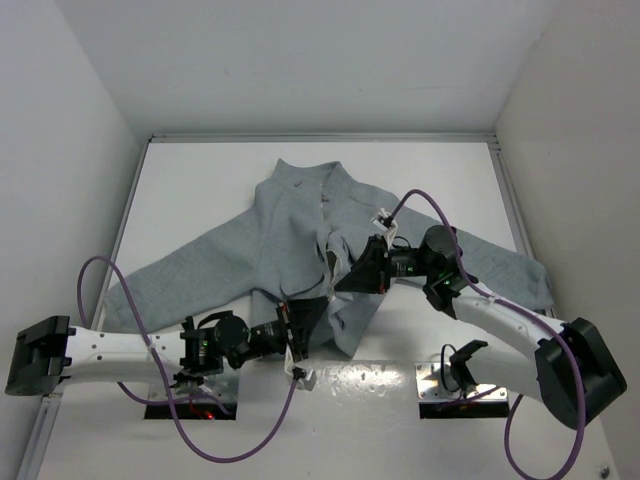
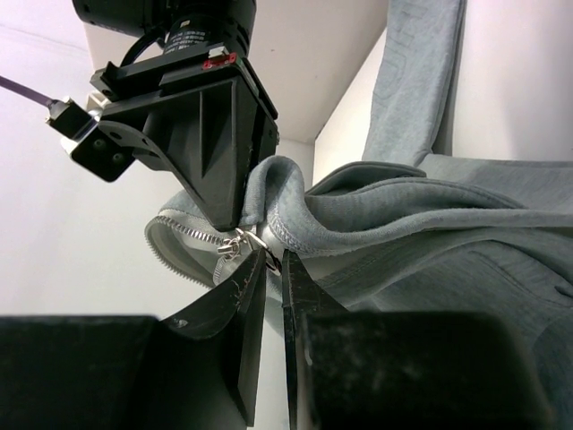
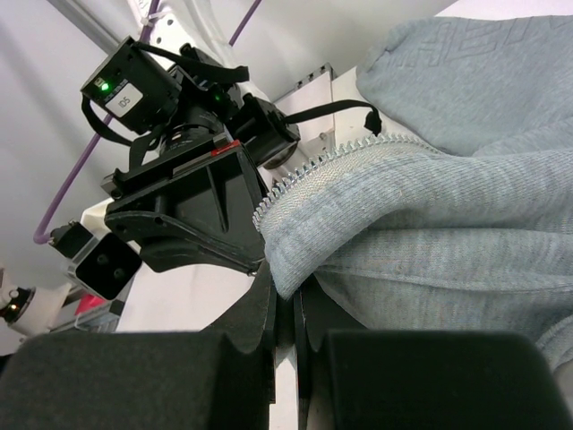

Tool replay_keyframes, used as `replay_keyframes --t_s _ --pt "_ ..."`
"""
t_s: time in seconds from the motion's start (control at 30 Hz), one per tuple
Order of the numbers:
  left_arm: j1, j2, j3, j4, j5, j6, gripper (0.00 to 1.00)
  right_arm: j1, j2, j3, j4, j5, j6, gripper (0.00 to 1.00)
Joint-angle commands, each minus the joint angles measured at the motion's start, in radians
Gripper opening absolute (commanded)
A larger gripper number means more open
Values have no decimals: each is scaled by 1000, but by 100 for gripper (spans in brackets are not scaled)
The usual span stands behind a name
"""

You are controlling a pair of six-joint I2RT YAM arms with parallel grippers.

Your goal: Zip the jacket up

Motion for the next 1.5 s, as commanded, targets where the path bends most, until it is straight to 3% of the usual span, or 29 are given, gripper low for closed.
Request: replay_keyframes --t_s 0.0,0.2,0.33,0.4,0.53,0.83,1.0,1.1,1.13,1.23,1.47 --pt "-15 -3 10 21 11 5 19 18 -4 12 75 -16 -13 0" --pt "-15 -3 19 41 20 17 19 23 -1 8 72 -18 -24 0" --pt "-15 -3 28 41 20 17 11 21 -3 3 72 -18 -32 0" --pt "-15 -3 28 32 20 17 0 23 0 3 69 -15 -36 0" --pt "-15 -3 49 5 11 -5 0 23 -9 -3 62 -16 -45 0" --pt "-6 -23 168 -200 49 -250 0 -5 -39 -14 38 -33 -58 0" --pt "12 -34 198 -252 129 -342 0 -31 -72 -14 -29 -53 -91 14" --pt "23 -34 214 -290 194 -383 0 -46 -131 -15 -167 -46 -172 29" --pt "35 -34 214 -301 207 -412 0 -53 -177 -17 -228 -30 -193 41" --pt "55 -5 223 -312 244 -451 0 -57 -260 -12 -376 -7 -312 49" --pt "126 115 286 -289 344 -526 0 -65 -459 -20 -752 189 -475 54"
